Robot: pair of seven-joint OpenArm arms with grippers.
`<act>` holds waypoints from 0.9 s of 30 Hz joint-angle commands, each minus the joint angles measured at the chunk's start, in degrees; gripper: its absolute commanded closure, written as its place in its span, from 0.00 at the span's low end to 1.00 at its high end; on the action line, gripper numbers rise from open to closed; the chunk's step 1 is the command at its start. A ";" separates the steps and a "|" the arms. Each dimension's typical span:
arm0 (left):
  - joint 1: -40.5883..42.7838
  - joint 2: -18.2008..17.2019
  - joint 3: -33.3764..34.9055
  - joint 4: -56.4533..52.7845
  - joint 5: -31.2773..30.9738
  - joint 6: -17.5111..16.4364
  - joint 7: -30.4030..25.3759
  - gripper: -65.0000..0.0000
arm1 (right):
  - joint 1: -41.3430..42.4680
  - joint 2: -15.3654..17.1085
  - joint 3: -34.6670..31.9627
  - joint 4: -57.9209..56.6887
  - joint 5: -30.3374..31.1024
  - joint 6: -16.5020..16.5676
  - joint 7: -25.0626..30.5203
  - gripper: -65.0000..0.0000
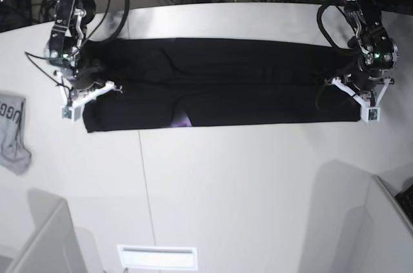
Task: Fold the T-shirt properly
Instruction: 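Release the hem and raise both grippers off the folded shirt, then grasp the strip's two ends with the left and right grippers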
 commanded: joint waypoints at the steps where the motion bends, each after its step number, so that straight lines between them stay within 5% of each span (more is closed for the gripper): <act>1: -0.70 -0.86 -0.30 2.20 -0.61 -0.03 -0.07 1.00 | 0.47 0.36 -0.03 2.53 0.40 0.34 1.13 1.00; 7: -0.79 -0.51 -2.58 12.66 -1.31 -0.38 6.96 1.00 | -1.47 -1.57 0.06 11.58 0.40 0.61 1.13 1.00; 12: 4.48 -0.78 -12.17 15.39 -16.96 -2.67 7.49 1.00 | -4.19 -1.92 0.06 14.13 0.40 0.69 1.13 1.00; 15: 8.62 -0.86 -17.53 14.51 -24.70 -3.46 6.43 1.00 | -5.16 -1.92 -0.03 13.87 0.40 0.78 1.13 1.00; 21: 13.72 -0.78 -20.08 11.08 -26.10 -6.18 -2.36 0.98 | -5.77 -2.10 -0.21 13.78 0.40 0.78 1.13 1.00; 27: 12.05 -1.65 -20.08 0.62 -25.84 -9.96 -3.76 0.17 | -5.77 -2.19 -0.29 13.78 0.40 0.78 -0.54 1.00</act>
